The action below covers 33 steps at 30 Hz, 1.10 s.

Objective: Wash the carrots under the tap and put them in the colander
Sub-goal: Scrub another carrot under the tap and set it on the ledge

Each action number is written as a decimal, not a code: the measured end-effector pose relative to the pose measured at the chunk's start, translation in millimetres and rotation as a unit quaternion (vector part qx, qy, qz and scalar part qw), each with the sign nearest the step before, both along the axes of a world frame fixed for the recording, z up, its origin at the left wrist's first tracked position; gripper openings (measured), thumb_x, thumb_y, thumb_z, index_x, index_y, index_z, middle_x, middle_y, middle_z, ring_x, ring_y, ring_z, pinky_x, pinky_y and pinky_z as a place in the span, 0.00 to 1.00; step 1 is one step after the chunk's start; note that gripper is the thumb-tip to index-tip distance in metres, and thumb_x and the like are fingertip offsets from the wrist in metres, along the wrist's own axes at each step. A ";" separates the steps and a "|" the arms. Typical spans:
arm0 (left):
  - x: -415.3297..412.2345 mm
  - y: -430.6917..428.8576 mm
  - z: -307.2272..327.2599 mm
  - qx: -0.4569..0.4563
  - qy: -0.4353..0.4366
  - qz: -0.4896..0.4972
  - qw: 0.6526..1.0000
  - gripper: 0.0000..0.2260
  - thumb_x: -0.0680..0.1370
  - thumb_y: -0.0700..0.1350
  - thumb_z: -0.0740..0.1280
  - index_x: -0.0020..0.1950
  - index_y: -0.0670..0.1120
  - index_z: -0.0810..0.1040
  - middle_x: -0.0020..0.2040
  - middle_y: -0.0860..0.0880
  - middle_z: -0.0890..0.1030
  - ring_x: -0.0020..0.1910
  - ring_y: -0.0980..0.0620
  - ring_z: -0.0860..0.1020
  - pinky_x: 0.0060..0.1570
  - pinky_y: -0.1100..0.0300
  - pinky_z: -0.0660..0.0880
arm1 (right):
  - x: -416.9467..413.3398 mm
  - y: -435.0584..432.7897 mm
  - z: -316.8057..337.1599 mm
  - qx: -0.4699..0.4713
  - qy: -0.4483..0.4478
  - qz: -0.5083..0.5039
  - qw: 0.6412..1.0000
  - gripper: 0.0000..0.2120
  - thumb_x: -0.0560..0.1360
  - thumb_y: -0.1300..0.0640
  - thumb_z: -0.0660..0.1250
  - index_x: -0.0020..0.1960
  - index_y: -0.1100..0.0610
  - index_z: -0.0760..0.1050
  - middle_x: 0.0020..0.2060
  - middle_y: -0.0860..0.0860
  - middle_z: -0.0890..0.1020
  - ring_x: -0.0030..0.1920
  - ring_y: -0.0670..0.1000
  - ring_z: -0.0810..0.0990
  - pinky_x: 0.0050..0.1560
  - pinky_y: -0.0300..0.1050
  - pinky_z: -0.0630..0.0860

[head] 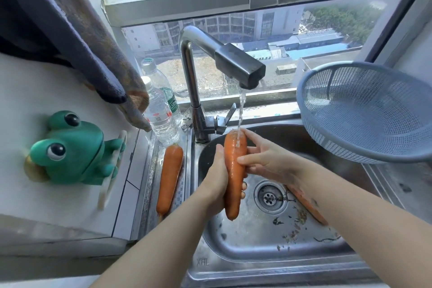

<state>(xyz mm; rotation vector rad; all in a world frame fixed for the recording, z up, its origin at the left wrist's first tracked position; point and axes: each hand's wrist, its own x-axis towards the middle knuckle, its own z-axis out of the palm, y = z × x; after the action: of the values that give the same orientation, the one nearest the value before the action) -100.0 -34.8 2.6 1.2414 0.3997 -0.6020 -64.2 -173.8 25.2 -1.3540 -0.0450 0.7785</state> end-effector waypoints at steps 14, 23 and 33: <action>2.6 -4.3 15.4 -0.091 -0.030 -0.005 0.995 0.24 0.81 0.61 0.52 0.47 0.52 0.85 0.38 0.46 0.78 0.33 0.52 0.73 0.36 0.57 0.70 | 0.3 3.8 -8.9 -0.056 -0.107 -0.087 0.989 0.31 0.77 0.61 0.66 0.75 0.50 0.54 0.51 0.52 0.78 0.45 0.48 0.82 0.44 0.40 0.79; 3.0 -6.7 15.3 -0.038 -0.068 -0.005 0.997 0.24 0.80 0.62 0.53 0.63 0.49 0.78 0.35 0.49 0.80 0.30 0.55 0.75 0.30 0.62 0.73 | 2.4 -6.4 3.4 -0.158 -0.187 0.005 0.970 0.44 0.72 0.59 0.73 0.76 0.47 0.47 0.56 0.49 0.76 0.54 0.49 0.80 0.56 0.46 0.79; -7.3 -12.7 17.9 -0.001 -0.039 0.003 0.999 0.23 0.80 0.64 0.52 0.55 0.53 0.81 0.36 0.49 0.79 0.33 0.54 0.75 0.35 0.59 0.74 | -4.1 2.7 -14.9 -0.215 -0.261 -0.070 0.939 0.38 0.70 0.56 0.75 0.72 0.53 0.56 0.56 0.50 0.74 0.51 0.46 0.78 0.54 0.43 0.78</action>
<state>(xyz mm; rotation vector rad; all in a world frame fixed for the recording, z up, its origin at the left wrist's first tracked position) -107.2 -47.5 20.5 1.2580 0.3367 -0.5475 -68.3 -171.1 10.4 -1.9328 -0.2037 0.2957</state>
